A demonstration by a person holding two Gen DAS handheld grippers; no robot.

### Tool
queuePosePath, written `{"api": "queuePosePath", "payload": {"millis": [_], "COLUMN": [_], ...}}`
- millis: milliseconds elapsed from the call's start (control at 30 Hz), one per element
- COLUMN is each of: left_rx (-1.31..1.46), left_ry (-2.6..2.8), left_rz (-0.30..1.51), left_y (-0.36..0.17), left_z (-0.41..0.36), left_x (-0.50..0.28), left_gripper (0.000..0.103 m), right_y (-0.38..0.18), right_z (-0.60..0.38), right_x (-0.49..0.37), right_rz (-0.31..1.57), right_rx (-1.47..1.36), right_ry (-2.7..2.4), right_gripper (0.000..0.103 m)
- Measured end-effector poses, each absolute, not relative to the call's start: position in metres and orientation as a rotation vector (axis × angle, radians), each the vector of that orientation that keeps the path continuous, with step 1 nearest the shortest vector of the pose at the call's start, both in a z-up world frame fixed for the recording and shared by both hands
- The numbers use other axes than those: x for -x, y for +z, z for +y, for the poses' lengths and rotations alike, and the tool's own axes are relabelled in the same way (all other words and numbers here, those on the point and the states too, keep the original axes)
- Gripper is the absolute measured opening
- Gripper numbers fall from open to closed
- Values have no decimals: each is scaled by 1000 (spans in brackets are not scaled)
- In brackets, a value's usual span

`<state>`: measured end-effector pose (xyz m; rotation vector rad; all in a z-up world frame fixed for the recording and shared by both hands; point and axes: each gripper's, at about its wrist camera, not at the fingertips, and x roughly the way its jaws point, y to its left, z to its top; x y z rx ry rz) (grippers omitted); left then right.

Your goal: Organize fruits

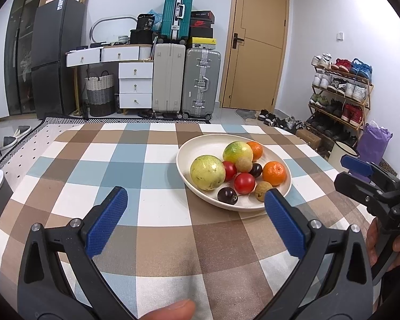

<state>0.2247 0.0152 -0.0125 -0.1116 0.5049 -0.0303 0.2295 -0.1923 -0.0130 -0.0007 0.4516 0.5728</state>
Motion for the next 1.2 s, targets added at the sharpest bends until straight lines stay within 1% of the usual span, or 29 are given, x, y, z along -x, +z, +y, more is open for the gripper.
{"api": "queuePosePath", "payload": {"millis": [600,1200], "left_rx": [46,67], "left_ry": [-43,-45], "left_rz": [489,493], "left_y": [-13,-16], "left_z": [1,2], "left_x": [-225,-225], "left_gripper": [102,102], "right_y": [-15,-16], "right_z": [-186,-189], "right_x": [-225,-228], "right_rz": [447,479], "right_rx": [28,3], "right_ry": [574,570], "right_gripper": [103,103]}}
